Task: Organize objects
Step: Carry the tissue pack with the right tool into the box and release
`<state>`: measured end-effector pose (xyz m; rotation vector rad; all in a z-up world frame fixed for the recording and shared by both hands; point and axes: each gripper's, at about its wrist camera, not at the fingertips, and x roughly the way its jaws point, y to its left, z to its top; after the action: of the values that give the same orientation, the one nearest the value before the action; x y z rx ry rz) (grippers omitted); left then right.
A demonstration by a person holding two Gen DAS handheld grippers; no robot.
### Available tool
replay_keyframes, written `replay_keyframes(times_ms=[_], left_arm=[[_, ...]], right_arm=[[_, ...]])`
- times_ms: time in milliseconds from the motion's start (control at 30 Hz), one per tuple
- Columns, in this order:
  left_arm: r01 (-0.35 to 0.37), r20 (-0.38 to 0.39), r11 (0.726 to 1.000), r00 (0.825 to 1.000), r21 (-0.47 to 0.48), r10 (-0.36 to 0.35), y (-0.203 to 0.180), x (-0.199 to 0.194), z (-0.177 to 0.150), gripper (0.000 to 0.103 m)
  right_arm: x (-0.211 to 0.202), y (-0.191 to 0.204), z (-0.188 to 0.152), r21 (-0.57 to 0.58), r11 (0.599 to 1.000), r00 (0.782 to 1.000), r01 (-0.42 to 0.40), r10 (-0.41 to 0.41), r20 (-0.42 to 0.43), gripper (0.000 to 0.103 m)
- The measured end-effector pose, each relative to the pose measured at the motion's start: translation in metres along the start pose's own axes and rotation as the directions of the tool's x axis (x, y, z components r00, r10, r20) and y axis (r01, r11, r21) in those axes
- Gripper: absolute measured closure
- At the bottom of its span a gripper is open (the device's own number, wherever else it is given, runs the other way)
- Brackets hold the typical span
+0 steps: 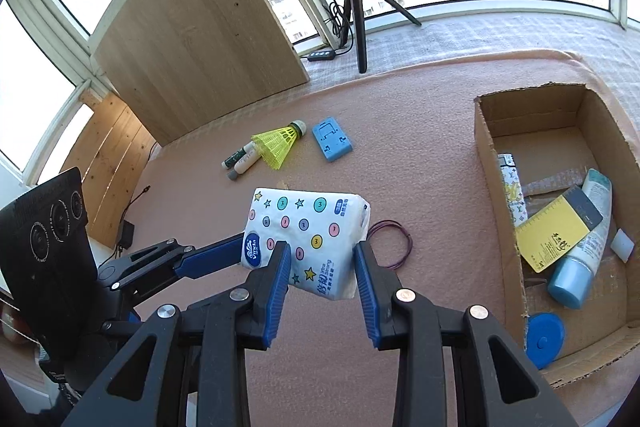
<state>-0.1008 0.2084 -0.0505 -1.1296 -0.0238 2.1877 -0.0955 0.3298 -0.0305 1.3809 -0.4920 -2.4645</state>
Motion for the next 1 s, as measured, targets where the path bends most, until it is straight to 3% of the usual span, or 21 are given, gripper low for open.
replay_keyframes(times_ms=[367,633,1000], left_arm=[[0.130,-0.058,0.985,0.991,0.115,-0.124,-0.103,0.069,0.028,0.058],[0.192,-0.113,0.966,0.978,0.171,-0.174,-0.156,0.100,0.031,0.058],[0.212,-0.123,0.959,0.974,0.187,-0.191,-0.165,0.102,0.029,0.058]], right_arm=[[-0.064,-0.099,-0.010,0.124,0.987,0.991,0.103,-0.113,0.076,0.073],[-0.091,-0.147,-0.016,0.183,0.970,0.979,0.158,-0.178,0.099,0.073],[-0.105,-0.165,-0.017,0.205,0.963,0.972,0.174,-0.201,0.120,0.073]])
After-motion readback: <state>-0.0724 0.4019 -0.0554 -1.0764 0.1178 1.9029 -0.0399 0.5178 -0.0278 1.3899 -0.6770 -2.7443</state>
